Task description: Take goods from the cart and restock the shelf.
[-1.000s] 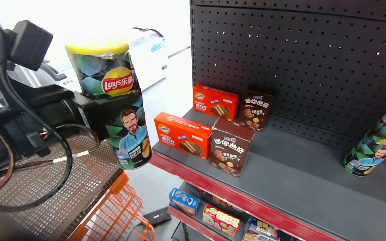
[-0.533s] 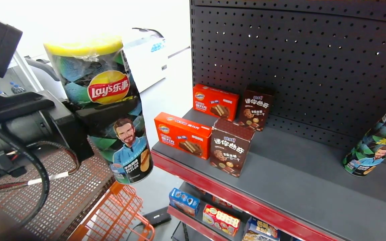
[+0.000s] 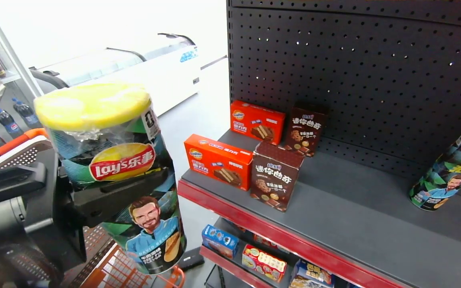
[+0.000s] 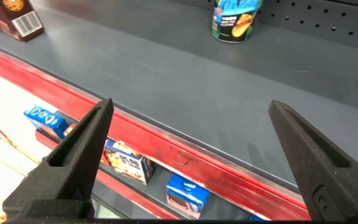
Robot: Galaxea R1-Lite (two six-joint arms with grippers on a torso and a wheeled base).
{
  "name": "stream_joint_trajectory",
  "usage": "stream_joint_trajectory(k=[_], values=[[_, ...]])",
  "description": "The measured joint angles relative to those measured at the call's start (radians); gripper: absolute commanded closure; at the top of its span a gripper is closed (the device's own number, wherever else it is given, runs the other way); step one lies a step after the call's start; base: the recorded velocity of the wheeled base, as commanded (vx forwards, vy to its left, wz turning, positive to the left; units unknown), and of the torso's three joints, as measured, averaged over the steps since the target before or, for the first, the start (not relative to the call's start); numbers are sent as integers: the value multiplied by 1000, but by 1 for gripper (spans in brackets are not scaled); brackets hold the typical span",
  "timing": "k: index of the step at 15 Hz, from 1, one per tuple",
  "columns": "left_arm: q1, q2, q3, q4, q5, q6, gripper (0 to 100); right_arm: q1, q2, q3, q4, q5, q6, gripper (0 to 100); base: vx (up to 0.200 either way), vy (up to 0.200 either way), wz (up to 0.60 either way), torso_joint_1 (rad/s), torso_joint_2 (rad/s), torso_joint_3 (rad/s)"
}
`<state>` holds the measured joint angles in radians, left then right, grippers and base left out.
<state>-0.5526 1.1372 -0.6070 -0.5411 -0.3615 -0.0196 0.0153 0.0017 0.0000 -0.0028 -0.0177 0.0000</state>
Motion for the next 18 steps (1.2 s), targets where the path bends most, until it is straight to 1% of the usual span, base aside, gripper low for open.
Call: stream_joint_trajectory(k=[2, 4, 7, 10, 14, 18], values=[[-4, -1, 16, -18, -26, -2, 100, -1, 0, 0, 0, 1, 0, 0, 0, 0, 0, 0, 0, 0], [-4, 3, 13, -38, -43, -3, 100, -1, 0, 0, 0, 1, -1, 0, 0, 0, 0, 0, 0, 0], [-7, 31, -4, -56, -68, -2, 100, 0, 0, 0, 0, 1, -2, 0, 0, 0, 0, 0, 0, 0], [-10, 58, -34, -57, -79, -2, 100, 0, 0, 0, 0, 3, 0, 0, 0, 0, 0, 0, 0, 0], [-12, 95, -83, -62, -89, -2, 100, 1, 0, 0, -1, 2, 0, 0, 0, 0, -600, 2, 0, 1], [-12, 114, -96, -59, -90, -2, 100, 1, 0, 0, 0, 2, 0, 0, 0, 0, -600, 5, 6, 1]])
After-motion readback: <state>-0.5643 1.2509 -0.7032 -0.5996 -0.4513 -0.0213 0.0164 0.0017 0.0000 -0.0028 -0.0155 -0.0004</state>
